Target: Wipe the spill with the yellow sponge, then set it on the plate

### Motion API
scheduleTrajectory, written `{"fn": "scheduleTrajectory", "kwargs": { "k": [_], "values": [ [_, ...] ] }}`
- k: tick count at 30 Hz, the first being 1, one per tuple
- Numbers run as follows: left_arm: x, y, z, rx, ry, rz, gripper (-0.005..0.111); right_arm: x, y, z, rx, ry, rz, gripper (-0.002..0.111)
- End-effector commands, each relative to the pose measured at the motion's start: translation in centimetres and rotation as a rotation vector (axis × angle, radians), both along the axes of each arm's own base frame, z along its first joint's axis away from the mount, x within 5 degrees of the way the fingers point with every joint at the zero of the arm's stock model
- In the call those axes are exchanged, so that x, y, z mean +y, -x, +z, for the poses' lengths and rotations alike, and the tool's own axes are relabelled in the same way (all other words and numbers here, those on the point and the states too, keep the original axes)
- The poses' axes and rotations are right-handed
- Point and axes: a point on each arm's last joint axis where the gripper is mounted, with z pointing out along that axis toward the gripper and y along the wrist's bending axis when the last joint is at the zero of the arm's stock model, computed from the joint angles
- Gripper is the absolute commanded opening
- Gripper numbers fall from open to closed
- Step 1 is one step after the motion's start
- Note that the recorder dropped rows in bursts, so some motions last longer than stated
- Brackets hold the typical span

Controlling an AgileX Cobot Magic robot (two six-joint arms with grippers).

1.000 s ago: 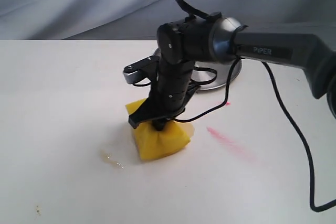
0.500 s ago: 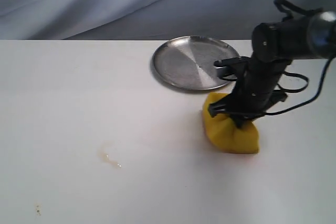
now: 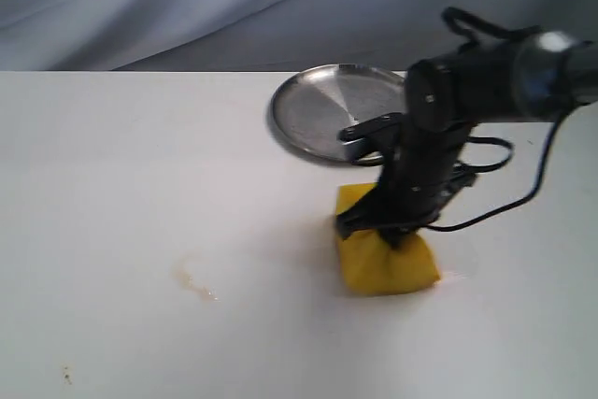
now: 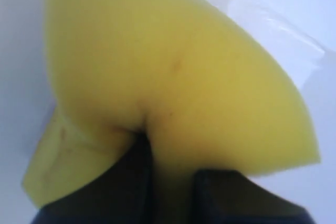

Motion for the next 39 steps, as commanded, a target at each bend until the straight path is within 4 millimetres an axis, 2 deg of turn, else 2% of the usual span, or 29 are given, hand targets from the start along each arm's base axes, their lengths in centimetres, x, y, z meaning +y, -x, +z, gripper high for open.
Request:
{"fn": "scheduleTrajectory", "kwargs": {
  "k": [1, 6, 10, 14, 17, 20, 24, 29, 30, 31, 32, 33, 34, 36, 38, 39],
  "values": [
    [0.0, 0.0, -0.1, -0.005, 0.001, 0.0, 0.0, 9.3, 3.3, -1.1, 0.056, -0.11, 0.124, 0.0],
    [0.0, 0.0, -0.1, -0.005, 0.001, 0.0, 0.0, 17.3, 6.3, -0.9, 0.075, -0.16, 0.273, 0.0],
    [0.0, 0.0, -0.1, -0.005, 0.001, 0.0, 0.0, 21.6, 8.1, -0.7, 0.087, -0.188, 0.339, 0.0],
    [0.0, 0.0, -0.1, -0.005, 0.001, 0.0, 0.0, 23.5, 9.6, -0.7, 0.096, -0.202, 0.39, 0.0],
    [0.0, 0.0, -0.1, -0.005, 0.001, 0.0, 0.0, 22.8, 9.0, -0.9, 0.046, -0.112, 0.408, 0.0],
    [0.0, 0.0, -0.1, -0.005, 0.001, 0.0, 0.0, 20.4, 6.3, -1.3, -0.008, 0.054, 0.338, 0.0],
    [0.0, 0.0, -0.1, -0.005, 0.001, 0.0, 0.0, 17.0, 3.1, -1.0, 0.002, 0.109, 0.263, 0.0],
    [0.0, 0.0, -0.1, -0.005, 0.001, 0.0, 0.0, 11.0, 0.8, -0.5, -0.059, 0.289, 0.221, 0.0],
    [0.0, 0.0, -0.1, -0.005, 0.001, 0.0, 0.0, 8.1, 0.2, -0.5, -0.059, 0.359, 0.187, 0.0],
    [0.0, 0.0, -0.1, -0.005, 0.001, 0.0, 0.0, 6.8, 0.2, -0.6, -0.045, 0.385, 0.176, 0.0],
    [0.0, 0.0, -0.1, -0.005, 0.001, 0.0, 0.0, 4.0, -0.2, -0.8, -0.036, 0.406, 0.134, 0.0],
    [0.0, 0.0, -0.1, -0.005, 0.001, 0.0, 0.0, 2.8, -0.4, -0.8, -0.036, 0.411, 0.11, 0.0],
    [0.0, 0.0, -0.1, -0.005, 0.001, 0.0, 0.0, -0.1, -0.8, -1.1, -0.027, 0.414, 0.044, 0.0],
    [0.0, 0.0, -0.1, -0.005, 0.001, 0.0, 0.0, -4.2, -1.1, -1.4, 0.007, 0.404, -0.039, 0.0],
    [0.0, 0.0, -0.1, -0.005, 0.001, 0.0, 0.0, -6.9, -0.7, -1.4, 0.034, 0.402, -0.092, 0.0],
    [0.0, 0.0, -0.1, -0.005, 0.001, 0.0, 0.0, -7.5, -0.2, -1.4, 0.047, 0.39, -0.106, 0.0]
  ]
}}
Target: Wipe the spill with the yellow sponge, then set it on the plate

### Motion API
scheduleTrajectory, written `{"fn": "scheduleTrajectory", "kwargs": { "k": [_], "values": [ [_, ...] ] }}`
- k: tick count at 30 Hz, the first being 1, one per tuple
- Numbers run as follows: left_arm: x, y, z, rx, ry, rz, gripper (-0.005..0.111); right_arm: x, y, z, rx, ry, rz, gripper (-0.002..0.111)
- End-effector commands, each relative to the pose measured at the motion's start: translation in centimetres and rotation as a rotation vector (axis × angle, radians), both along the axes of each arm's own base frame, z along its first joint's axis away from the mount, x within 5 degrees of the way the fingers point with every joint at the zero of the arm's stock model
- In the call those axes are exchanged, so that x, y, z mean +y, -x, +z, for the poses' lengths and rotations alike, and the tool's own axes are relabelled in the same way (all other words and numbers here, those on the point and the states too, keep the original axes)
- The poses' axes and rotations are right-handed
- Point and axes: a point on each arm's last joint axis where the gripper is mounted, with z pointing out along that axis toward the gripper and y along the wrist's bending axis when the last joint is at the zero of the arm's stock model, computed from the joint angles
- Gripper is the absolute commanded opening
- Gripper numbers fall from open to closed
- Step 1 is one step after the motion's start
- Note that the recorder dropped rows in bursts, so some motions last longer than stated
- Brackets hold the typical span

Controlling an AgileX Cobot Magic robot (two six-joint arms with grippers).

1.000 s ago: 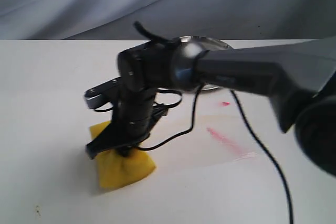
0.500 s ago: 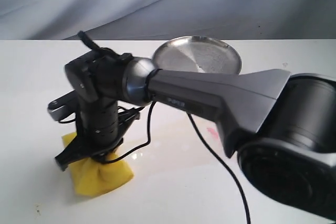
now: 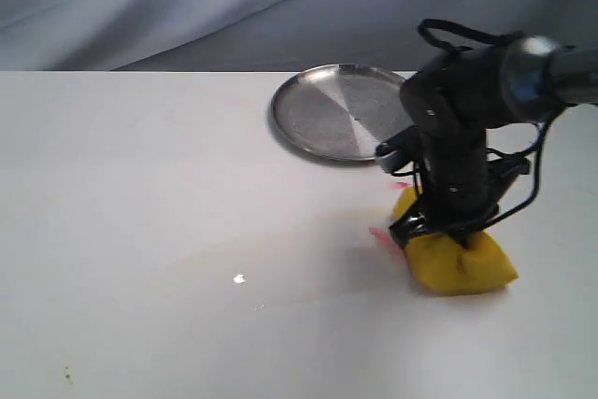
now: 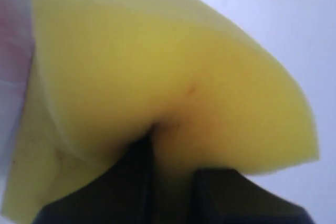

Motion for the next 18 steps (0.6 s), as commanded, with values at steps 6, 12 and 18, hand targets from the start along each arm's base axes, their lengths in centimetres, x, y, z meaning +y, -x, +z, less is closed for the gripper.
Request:
{"fn": "scheduleTrajectory", "kwargs": {
  "k": [6, 12, 18],
  "values": [
    [0.0, 0.0, -0.1, -0.005, 0.001, 0.0, 0.0, 4.0, 5.3, -1.1, 0.11, -0.231, 0.102, 0.0],
    [0.0, 0.0, -0.1, -0.005, 0.001, 0.0, 0.0, 14.6, 8.9, 0.3, 0.109, -0.321, 0.356, 0.0],
    [0.0, 0.0, -0.1, -0.005, 0.001, 0.0, 0.0, 22.4, 8.8, 1.3, 0.087, -0.386, 0.48, 0.0]
  ]
}}
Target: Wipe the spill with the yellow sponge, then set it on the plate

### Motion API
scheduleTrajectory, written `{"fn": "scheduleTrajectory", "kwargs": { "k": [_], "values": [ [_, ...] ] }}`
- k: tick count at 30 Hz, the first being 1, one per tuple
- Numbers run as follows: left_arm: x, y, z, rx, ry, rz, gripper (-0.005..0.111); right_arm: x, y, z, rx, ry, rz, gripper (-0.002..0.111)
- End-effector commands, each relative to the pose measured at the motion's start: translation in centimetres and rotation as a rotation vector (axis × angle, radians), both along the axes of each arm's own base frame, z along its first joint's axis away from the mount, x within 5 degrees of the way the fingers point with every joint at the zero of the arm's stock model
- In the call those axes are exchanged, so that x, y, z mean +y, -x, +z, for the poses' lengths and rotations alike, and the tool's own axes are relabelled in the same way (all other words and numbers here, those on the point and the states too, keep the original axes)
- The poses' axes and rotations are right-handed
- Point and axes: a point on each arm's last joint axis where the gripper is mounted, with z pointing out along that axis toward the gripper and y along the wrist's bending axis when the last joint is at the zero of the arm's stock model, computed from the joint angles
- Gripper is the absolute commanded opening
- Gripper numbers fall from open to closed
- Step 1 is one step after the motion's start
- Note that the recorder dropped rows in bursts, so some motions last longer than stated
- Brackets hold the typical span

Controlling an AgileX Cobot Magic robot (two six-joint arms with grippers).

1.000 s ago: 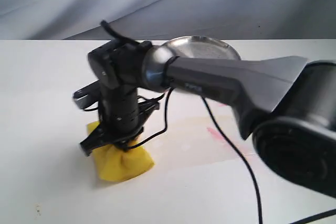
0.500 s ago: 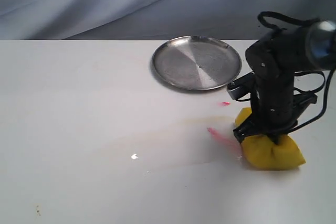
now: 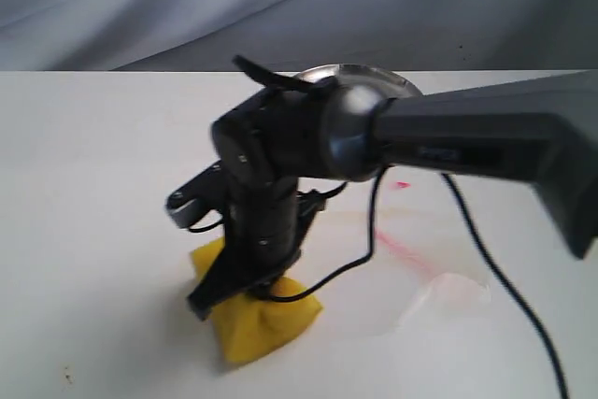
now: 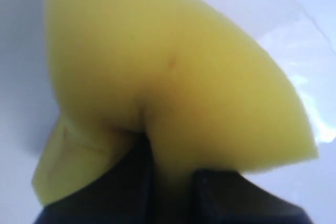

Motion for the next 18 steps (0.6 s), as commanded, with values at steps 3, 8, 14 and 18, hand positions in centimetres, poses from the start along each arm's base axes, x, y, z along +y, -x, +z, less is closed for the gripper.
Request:
{"fn": "scheduleTrajectory", "kwargs": {
  "k": [3, 8, 14, 18],
  "values": [
    [0.0, 0.0, -0.1, -0.005, 0.001, 0.0, 0.0, 4.9, -2.2, -0.2, 0.01, -0.04, 0.027, 0.0],
    [0.0, 0.0, -0.1, -0.005, 0.001, 0.0, 0.0, 2.6, -6.0, -1.1, 0.006, 0.036, -0.06, 0.0],
    [0.0, 0.0, -0.1, -0.005, 0.001, 0.0, 0.0, -3.3, -10.9, -2.6, 0.002, 0.153, -0.192, 0.0],
    [0.0, 0.0, -0.1, -0.005, 0.001, 0.0, 0.0, -8.1, -12.4, -3.8, 0.053, 0.232, -0.275, 0.0]
  ]
}}
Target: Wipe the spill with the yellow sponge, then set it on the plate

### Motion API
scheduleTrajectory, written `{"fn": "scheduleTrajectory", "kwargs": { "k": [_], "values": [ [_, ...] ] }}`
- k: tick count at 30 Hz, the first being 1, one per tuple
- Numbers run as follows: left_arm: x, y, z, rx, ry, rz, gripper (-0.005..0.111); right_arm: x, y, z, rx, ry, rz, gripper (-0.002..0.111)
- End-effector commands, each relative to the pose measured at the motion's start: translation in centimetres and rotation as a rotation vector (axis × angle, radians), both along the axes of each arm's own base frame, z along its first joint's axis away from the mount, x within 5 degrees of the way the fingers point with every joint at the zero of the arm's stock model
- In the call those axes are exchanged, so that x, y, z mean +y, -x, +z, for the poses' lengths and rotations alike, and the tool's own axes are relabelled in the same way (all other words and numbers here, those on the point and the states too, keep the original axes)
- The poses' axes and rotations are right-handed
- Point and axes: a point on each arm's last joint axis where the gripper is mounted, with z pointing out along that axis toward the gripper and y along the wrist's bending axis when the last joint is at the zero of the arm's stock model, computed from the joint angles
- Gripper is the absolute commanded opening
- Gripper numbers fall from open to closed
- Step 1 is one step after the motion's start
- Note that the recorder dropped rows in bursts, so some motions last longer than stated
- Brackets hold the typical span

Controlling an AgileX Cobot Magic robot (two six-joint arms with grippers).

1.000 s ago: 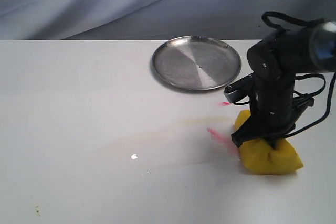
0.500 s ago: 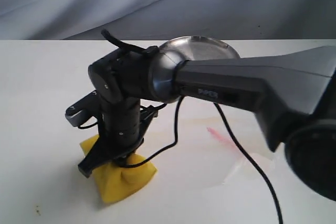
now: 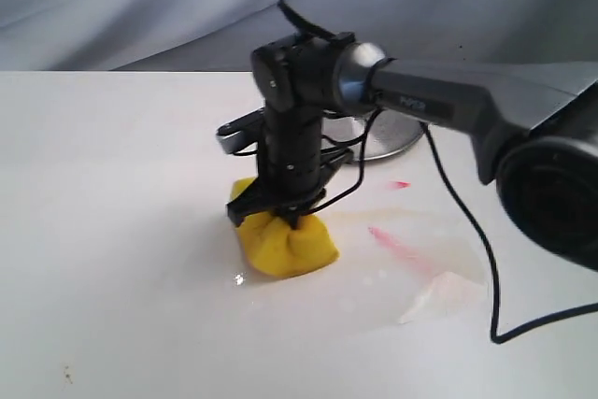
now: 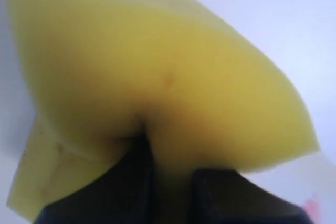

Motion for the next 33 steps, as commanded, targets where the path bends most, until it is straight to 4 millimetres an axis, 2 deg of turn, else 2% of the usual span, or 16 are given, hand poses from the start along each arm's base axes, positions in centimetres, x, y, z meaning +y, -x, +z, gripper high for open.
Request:
{"fn": "scheduleTrajectory", "kwargs": {
  "k": [1, 7, 14, 16, 18, 20, 22, 25, 33],
  "values": [
    [0.0, 0.0, -0.1, -0.005, 0.001, 0.0, 0.0, -6.9, -2.1, -2.9, 0.044, 0.206, -0.071, 0.0],
    [0.0, 0.0, -0.1, -0.005, 0.001, 0.0, 0.0, -14.9, -2.5, -3.3, 0.053, 0.273, -0.193, 0.0],
    [0.0, 0.0, -0.1, -0.005, 0.001, 0.0, 0.0, -24.5, -1.1, -2.7, 0.107, 0.332, -0.37, 0.0],
    [0.0, 0.0, -0.1, -0.005, 0.001, 0.0, 0.0, -26.4, -0.4, -2.4, 0.126, 0.328, -0.422, 0.0],
    [0.0, 0.0, -0.1, -0.005, 0.001, 0.0, 0.0, -27.3, 0.3, -2.1, 0.144, 0.3, -0.47, 0.0],
    [0.0, 0.0, -0.1, -0.005, 0.001, 0.0, 0.0, -27.3, 1.2, -1.9, 0.157, 0.296, -0.473, 0.0],
    [0.0, 0.0, -0.1, -0.005, 0.001, 0.0, 0.0, -26.2, 2.1, -1.9, 0.171, 0.288, -0.452, 0.0],
    [0.0, 0.0, -0.1, -0.005, 0.001, 0.0, 0.0, -23.3, 3.5, -1.9, 0.181, 0.272, -0.384, 0.0],
    [0.0, 0.0, -0.1, -0.005, 0.001, 0.0, 0.0, -11.4, 8.0, -2.0, 0.097, 0.1, -0.16, 0.0]
  ]
}}
